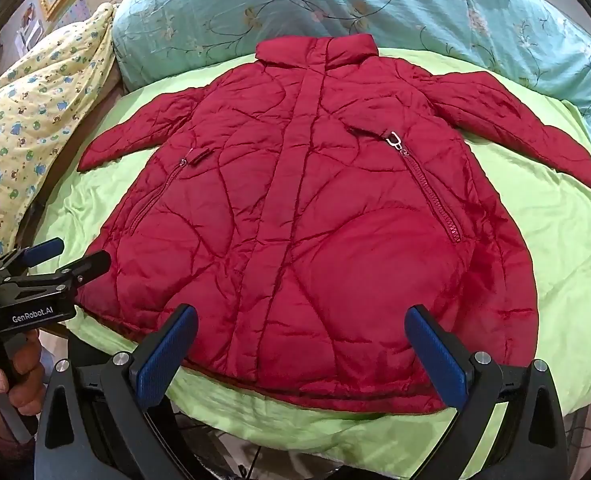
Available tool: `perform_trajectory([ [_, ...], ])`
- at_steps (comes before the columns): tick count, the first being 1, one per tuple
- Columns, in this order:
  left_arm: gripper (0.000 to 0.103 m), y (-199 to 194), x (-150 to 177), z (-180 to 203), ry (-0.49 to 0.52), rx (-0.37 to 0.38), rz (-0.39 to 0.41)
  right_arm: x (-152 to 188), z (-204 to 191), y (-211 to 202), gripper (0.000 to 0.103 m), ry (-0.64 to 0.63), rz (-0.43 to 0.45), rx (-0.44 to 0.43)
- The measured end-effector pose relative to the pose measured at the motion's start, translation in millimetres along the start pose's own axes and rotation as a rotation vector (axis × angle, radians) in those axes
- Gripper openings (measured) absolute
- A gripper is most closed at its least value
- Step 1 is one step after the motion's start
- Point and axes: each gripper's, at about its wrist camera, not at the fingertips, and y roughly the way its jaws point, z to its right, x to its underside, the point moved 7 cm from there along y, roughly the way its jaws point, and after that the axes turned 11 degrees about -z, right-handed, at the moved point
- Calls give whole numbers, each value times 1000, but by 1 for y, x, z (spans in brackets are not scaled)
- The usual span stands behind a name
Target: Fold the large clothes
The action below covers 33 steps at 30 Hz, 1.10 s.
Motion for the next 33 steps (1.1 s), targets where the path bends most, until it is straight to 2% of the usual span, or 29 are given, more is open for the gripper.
perform_trajectory([
  [13, 103, 3, -3, 7, -1, 1, 8, -4, 1, 1, 103, 4, -2, -7],
  [14, 103, 4, -5, 1, -5, 11, 31, -4, 1, 0, 103, 4, -2, -6],
  [19, 103, 8, -7, 2, -8, 14, 30, -7, 2, 2, 103, 8, -4, -7],
  [20, 103, 3, -9, 1, -13, 28, 64, -8, 2, 2, 103, 8, -4, -6],
  [22, 103, 3, -11, 1, -15, 29, 63, -8, 2, 2, 103, 9, -4, -7],
  [27, 103, 7, -5, -1, 1, -7, -18, -8, 3, 2, 103, 10, -3, -10],
  [33, 103, 9, -6, -2, 6, -15, -32, -9, 3, 2, 103, 12, 0, -15],
])
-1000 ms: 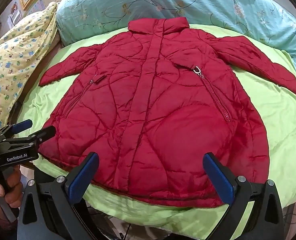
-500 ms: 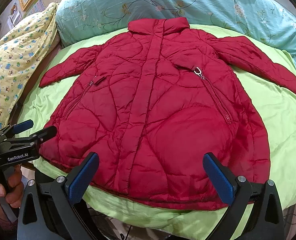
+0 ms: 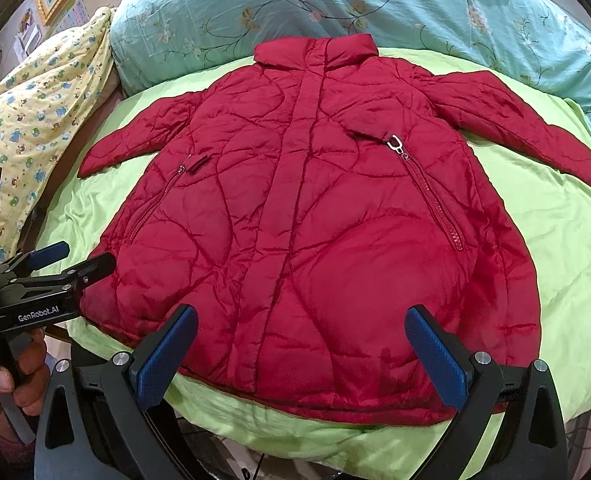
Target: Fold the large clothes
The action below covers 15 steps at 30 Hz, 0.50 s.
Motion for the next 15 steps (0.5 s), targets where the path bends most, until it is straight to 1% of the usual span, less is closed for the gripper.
perform_trajectory([
  [4, 103, 0, -4, 1, -6, 16, 26, -3, 1, 0, 103, 3, 4, -2],
  [7, 103, 1, -4, 2, -5, 14, 17, -5, 3, 0, 103, 8, 3, -4],
  [8, 103, 1, -7, 2, -13, 31, 37, -5, 4, 0, 103, 10, 4, -7],
  [15, 103, 9, -17, 3, -34, 88, 25, -11, 16, 3, 103, 34, 4, -17],
])
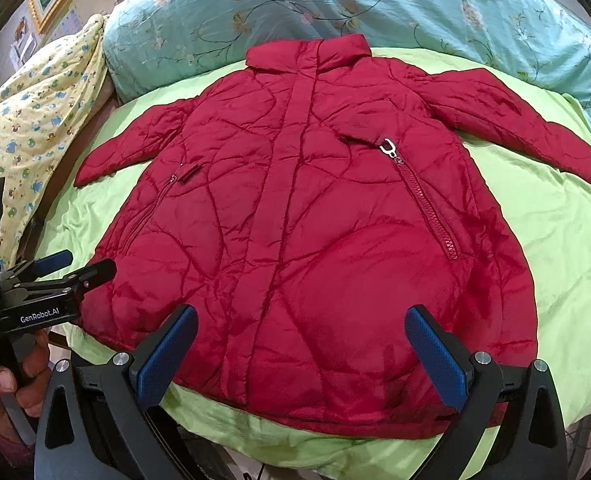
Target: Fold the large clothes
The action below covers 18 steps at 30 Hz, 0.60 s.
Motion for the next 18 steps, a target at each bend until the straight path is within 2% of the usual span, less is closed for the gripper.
perform_trajectory([
  [7, 103, 11, -12, -5, -29, 54, -21, -16, 33, -9, 103, 62, 52, -7],
  [9, 103, 14, -17, -6, -23, 47, -20, -23, 48, -12, 103, 92, 72, -12],
  [18, 103, 25, -42, -9, -23, 94, -12, -48, 153, -25, 103, 295, 156, 26],
])
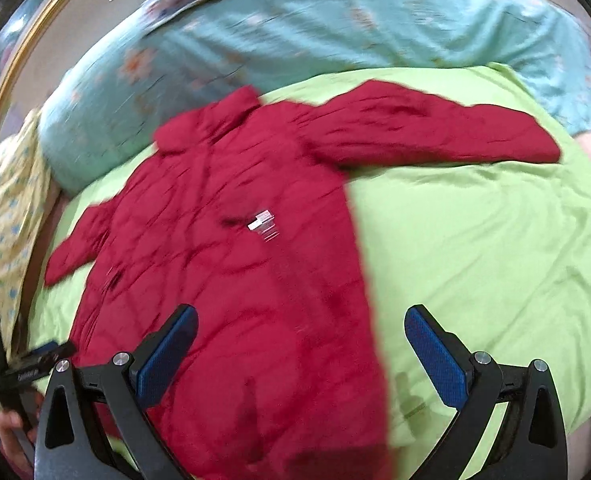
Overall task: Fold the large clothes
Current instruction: 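Grasp the jacket sleeve cuff with the right tool and lift it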
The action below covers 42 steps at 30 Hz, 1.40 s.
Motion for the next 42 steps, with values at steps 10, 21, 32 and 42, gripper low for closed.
perform_trajectory([
  [10, 103, 6, -27, -2, -29, -3, 49, -68, 129, 14, 94, 226, 106, 31],
  [21, 103, 20, -42, 12, 48, -61, 65, -122, 262, 52, 62, 526, 179, 43],
  [32, 103, 50, -36, 20, 47, -54, -14, -152, 309, 72, 52, 621, 250, -57],
  [42, 103, 58, -29, 20, 25, -35, -38, -178, 290, 98, 51, 624, 211, -113],
])
